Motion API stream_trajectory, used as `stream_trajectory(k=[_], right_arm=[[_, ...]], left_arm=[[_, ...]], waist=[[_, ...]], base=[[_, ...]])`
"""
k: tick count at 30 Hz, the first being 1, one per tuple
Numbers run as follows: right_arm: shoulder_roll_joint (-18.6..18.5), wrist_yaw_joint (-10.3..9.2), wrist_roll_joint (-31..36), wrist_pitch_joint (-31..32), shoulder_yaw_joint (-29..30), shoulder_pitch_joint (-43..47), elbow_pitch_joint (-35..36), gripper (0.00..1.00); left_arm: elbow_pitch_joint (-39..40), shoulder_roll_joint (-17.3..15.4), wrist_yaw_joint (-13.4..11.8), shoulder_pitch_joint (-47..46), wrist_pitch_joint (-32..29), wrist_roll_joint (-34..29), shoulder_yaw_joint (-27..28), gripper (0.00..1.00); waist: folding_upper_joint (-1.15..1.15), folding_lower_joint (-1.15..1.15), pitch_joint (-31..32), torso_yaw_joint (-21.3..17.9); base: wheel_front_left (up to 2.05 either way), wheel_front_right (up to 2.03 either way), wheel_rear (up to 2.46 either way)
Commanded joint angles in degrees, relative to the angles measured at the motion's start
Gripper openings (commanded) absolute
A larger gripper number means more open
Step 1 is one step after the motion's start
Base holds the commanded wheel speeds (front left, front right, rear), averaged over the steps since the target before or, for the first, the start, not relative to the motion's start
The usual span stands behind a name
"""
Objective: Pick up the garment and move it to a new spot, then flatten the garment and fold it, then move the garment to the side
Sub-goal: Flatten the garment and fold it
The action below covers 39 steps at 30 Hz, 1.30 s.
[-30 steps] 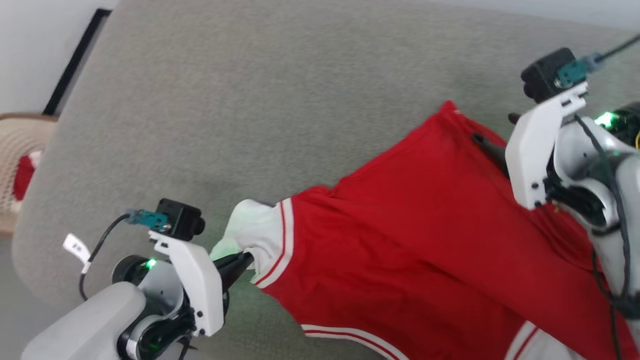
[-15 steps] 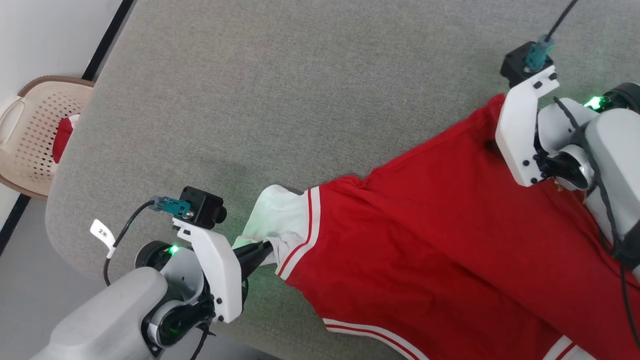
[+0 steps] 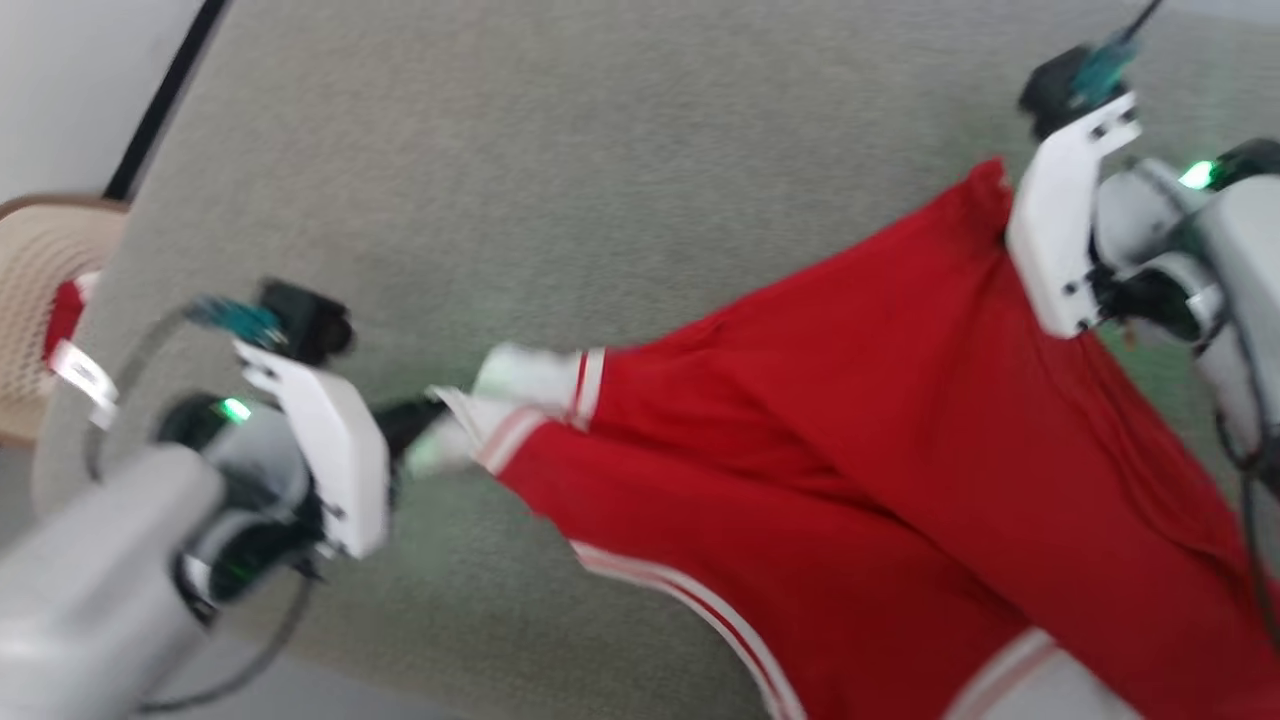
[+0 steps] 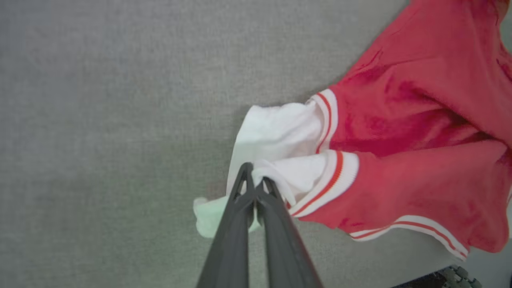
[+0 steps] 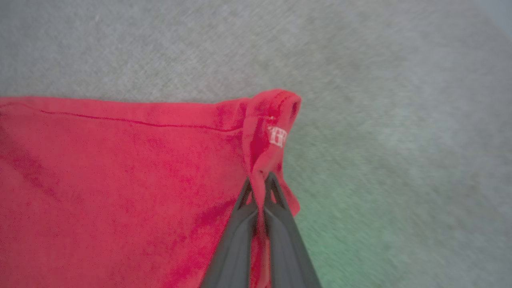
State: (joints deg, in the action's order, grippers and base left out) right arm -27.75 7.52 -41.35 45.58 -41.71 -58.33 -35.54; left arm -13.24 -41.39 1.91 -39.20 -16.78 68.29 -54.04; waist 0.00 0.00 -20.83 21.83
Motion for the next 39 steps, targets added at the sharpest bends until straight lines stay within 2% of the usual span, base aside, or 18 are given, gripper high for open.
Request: stream_trajectory(k=[1, 11, 17, 21, 25, 29, 31, 35, 39], right_arm=[[-0.74, -0.06, -1.08, -0.95, 0.46, -1.05, 0.62, 0.0], [-4.85, -0.06, -2.48, -6.6, 4.28, -2.02, 7.53, 0.0], [-5.52, -0.08, -1.22, -8.11, 9.32, -0.58, 11.83, 0.0], [-4.69, -0.09, -0.15, -7.01, 12.83, 0.4, 14.76, 0.0], [-3.84, -0.1, 1.88, -5.69, 17.01, 0.72, 17.55, 0.0], [-0.9, -0.09, 8.16, -6.48, 22.11, -1.31, 17.13, 0.0], [0.52, -0.1, 11.46, -7.84, 23.83, -2.9, 15.68, 0.0], [4.67, -0.1, 17.74, -13.14, 25.72, -7.88, 11.04, 0.0], [7.92, -0.1, 24.34, -22.27, 27.57, -14.19, 5.07, 0.0]], left_arm=[[0.46, -1.37, -0.45, -1.68, -0.76, -0.3, 0.8, 0.0], [4.86, -11.08, -2.88, -11.16, -9.57, -3.37, 3.25, 0.0], [4.6, -13.36, -4.33, -17.83, -13.52, -5.11, 4.93, 0.0], [3.44, -13.31, -4.85, -21.77, -15.24, -6.08, 5.85, 0.0], [1.49, -11.91, -4.89, -25.59, -15.67, -7.1, 6.49, 0.0], [-3.62, -8.63, -4.17, -31.41, -11.88, -11.51, 6.95, 0.0], [-6.43, -6.21, -3.12, -34.09, -8.35, -13.57, 7.19, 0.0], [-13.87, -1.85, -2.65, -40.25, 0.81, -18.44, 8.22, 0.0], [-20.8, 1.65, -2.28, -47.03, 11.7, -22.84, 9.49, 0.0]], waist=[[0.0, 0.0, 1.42, -1.99], [0.0, 0.0, 6.66, -9.24], [0.0, 0.0, 10.23, -12.62], [0.0, 0.0, 12.08, -14.31], [0.0, 0.0, 12.71, -15.27], [0.0, 0.0, 10.84, -16.1], [0.0, 0.0, 9.31, -16.27], [0.0, 0.0, 5.11, -16.75], [0.0, 0.0, 1.42, -17.0]], base=[[0.0, 0.0, 0.0], [0.0, 0.0, 0.0], [0.0, 0.0, 0.0], [0.0, 0.0, 0.0], [0.0, 0.0, 0.0], [0.0, 0.0, 0.0], [0.0, 0.0, 0.0], [0.0, 0.0, 0.0], [0.0, 0.0, 0.0]])
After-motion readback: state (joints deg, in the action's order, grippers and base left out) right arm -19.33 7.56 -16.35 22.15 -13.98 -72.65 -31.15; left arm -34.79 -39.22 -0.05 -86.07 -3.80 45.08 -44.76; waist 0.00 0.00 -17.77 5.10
